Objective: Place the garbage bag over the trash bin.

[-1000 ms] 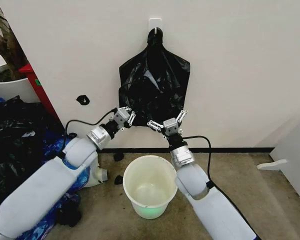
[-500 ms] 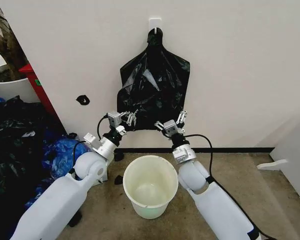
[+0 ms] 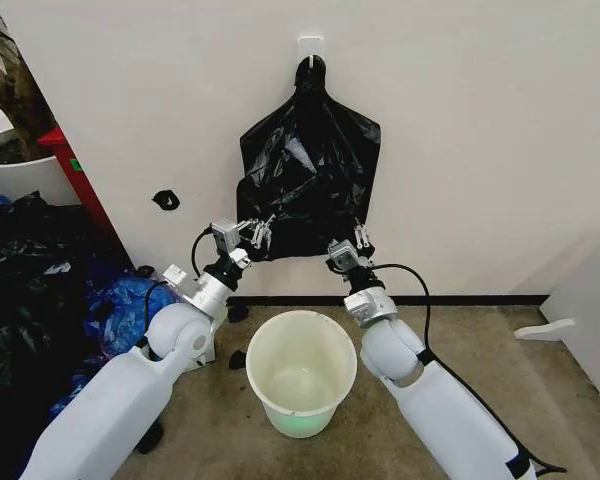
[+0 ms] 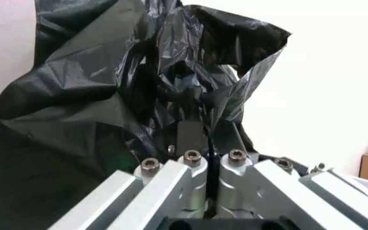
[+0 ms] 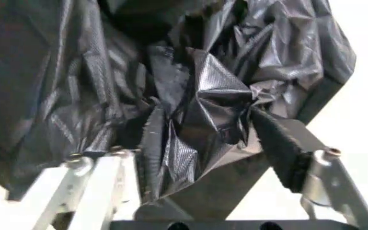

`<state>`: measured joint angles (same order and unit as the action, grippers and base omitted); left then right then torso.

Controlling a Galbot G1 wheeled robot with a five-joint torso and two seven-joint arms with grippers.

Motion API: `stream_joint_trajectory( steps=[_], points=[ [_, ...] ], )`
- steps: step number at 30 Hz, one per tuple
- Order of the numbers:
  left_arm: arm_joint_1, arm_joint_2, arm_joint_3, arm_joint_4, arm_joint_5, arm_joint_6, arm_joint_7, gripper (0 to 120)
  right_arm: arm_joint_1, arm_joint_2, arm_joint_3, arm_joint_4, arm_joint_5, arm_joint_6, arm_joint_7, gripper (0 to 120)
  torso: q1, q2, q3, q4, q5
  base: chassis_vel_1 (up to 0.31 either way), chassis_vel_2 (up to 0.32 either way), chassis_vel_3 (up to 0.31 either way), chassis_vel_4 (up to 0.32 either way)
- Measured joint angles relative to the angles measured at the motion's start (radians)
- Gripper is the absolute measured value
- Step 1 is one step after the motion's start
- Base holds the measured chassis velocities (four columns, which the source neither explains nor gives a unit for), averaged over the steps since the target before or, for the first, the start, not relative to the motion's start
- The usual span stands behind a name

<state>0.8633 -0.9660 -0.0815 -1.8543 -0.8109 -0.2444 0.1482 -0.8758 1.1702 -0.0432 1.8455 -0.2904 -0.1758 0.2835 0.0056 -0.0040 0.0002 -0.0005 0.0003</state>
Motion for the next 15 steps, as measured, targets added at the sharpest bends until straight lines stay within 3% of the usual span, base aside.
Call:
stream_joint_trajectory(
  steps=[2, 6, 11, 14, 15],
  points=[
    [0.001, -0.003, 0.001, 0.003, 0.008, 0.000, 0.001, 0, 0.018, -0.033, -0.012, 0.016, 0.019, -0.013, -0.019, 65, 0.000, 0.000, 0.000, 0.0001, -0.0004, 0.000, 0.000, 0.000, 0.000],
    [0.001, -0.007, 0.003, 0.007, 0.012, 0.000, 0.001, 0, 0.031, -0.057, -0.019, 0.034, 0.024, -0.015, -0.044, 75, 0.000, 0.000, 0.000, 0.0001, -0.0002, 0.000, 0.000, 0.000, 0.000],
    [-0.002, -0.009, 0.005, 0.010, 0.017, 0.000, 0.002, 0, 0.054, -0.096, -0.012, 0.059, -0.060, -0.001, -0.122, 95, 0.000, 0.000, 0.000, 0.0001, -0.0001, 0.000, 0.000, 0.000, 0.000],
    [-0.002, -0.008, 0.005, 0.010, 0.019, 0.000, 0.002, 0, 0.064, -0.109, -0.007, 0.059, -0.088, 0.000, -0.156, 97, 0.000, 0.000, 0.000, 0.0001, -0.0002, 0.000, 0.000, 0.000, 0.000],
    [-0.001, -0.008, 0.005, 0.010, 0.021, 0.000, 0.002, 0, 0.075, -0.119, -0.005, 0.059, -0.101, -0.004, -0.179, 90, 0.000, 0.000, 0.000, 0.0000, -0.0001, 0.000, 0.000, 0.000, 0.000]
  ],
)
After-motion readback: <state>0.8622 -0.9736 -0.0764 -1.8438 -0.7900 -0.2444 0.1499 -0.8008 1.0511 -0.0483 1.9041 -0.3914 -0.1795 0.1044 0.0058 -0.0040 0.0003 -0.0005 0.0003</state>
